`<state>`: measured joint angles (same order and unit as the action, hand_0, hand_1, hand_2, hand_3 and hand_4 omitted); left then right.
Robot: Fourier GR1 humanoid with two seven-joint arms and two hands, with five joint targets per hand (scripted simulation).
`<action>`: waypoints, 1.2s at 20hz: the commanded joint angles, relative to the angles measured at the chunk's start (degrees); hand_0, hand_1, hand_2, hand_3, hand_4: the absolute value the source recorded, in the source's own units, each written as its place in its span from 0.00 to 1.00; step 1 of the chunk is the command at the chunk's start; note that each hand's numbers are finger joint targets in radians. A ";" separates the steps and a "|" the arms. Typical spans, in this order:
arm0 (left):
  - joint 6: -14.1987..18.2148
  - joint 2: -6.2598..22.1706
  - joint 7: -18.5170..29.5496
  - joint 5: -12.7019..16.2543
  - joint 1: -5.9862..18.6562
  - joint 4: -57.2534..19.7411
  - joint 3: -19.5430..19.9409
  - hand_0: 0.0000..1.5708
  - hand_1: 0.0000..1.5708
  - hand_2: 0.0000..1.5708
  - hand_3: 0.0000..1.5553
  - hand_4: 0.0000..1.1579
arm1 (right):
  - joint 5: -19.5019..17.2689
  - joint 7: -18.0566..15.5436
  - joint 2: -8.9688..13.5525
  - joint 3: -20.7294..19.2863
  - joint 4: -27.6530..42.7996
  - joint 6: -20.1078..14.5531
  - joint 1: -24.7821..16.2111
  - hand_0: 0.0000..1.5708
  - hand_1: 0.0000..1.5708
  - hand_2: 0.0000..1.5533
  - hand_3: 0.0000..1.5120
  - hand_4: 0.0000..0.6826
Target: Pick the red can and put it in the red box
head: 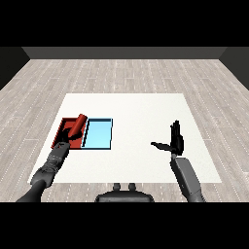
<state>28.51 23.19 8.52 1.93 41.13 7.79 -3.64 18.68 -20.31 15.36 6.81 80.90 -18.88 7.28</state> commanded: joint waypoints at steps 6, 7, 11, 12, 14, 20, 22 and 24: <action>-8.17 2.95 -3.99 2.01 -1.09 -6.31 3.00 0.00 0.00 0.00 0.00 0.56 | -1.05 -3.67 -2.82 -0.11 -5.25 0.41 2.21 0.00 0.00 0.00 0.00 0.00; -7.20 2.34 -5.05 2.04 0.28 -6.35 3.14 0.00 0.00 0.00 0.00 0.00 | -0.63 -3.25 -1.81 0.05 -2.27 1.39 0.04 0.00 0.00 0.00 0.00 0.00; -7.68 4.56 -4.01 0.95 -0.14 -5.95 2.32 0.00 0.00 0.00 0.00 0.00 | 0.17 -2.90 -2.07 -1.51 -3.18 1.49 1.99 0.00 0.00 0.00 0.00 0.00; -5.90 2.81 -7.46 -0.34 2.70 -6.60 1.08 0.00 0.00 0.00 0.00 0.00 | -0.04 -2.27 -1.62 -0.46 1.93 1.04 -2.69 0.00 0.00 0.00 0.00 0.00; -4.70 1.63 -5.48 -0.07 1.77 -5.62 1.50 0.00 0.00 0.00 0.00 0.00 | 1.23 -5.27 -1.45 -2.63 -3.53 4.33 0.47 0.00 0.00 0.00 0.00 0.00; -7.37 3.81 9.98 6.47 1.19 2.71 8.42 0.00 0.00 0.00 0.00 0.00 | 1.02 -3.62 -2.54 -2.00 -2.75 3.62 2.62 0.00 0.00 0.00 0.00 0.00; -8.34 4.04 13.73 7.16 1.23 4.99 9.27 0.89 0.89 0.82 0.00 0.00 | 2.09 -5.02 -0.38 -3.63 -1.85 6.46 1.58 0.00 0.00 0.00 0.00 0.00; -16.42 3.10 20.13 10.50 -1.78 8.62 11.84 0.43 0.43 0.24 0.00 0.00 | 1.42 -4.99 -1.44 -1.73 0.20 6.40 0.90 0.00 0.00 0.00 0.00 0.00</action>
<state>18.42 26.78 20.10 8.89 41.47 11.58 5.04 19.90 -24.55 13.84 4.72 79.57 -13.94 8.46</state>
